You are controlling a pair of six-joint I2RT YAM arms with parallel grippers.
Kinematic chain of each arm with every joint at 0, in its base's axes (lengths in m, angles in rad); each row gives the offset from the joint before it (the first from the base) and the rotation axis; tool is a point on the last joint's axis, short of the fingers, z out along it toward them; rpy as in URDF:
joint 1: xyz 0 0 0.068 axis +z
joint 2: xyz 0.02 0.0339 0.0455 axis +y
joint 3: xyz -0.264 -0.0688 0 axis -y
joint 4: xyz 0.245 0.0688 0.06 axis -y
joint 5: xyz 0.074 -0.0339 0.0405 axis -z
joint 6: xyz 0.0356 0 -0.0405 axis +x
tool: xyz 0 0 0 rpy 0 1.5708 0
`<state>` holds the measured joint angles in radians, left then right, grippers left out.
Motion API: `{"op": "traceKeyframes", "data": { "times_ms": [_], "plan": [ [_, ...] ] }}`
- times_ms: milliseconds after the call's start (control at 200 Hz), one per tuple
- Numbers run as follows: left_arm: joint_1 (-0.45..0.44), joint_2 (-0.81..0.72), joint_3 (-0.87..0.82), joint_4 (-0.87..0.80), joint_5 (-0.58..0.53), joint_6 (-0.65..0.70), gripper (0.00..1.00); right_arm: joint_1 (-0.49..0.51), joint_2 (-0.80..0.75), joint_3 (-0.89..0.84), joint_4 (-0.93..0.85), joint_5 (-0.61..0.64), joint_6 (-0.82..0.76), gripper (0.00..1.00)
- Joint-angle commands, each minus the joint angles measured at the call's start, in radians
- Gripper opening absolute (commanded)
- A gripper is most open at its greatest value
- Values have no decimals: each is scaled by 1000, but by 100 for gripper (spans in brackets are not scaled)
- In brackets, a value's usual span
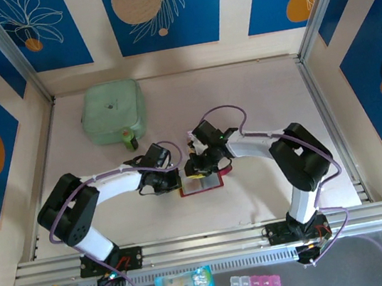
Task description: Take the credit cards out of the card holder
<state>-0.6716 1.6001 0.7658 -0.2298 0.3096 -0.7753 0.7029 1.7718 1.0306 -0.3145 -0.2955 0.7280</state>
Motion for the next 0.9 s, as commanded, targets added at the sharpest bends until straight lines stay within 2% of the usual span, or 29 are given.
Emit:
{"op": "traceKeyframes", "data": {
  "times_ms": [0,895],
  "plan": [
    [5,17,-13,-10,-8,18,5,9,24,25,-40,-5,-21,26],
    [5,12,-14,-25,-14,20,4,-10,20,12,-112,59,-52,25]
  ]
}}
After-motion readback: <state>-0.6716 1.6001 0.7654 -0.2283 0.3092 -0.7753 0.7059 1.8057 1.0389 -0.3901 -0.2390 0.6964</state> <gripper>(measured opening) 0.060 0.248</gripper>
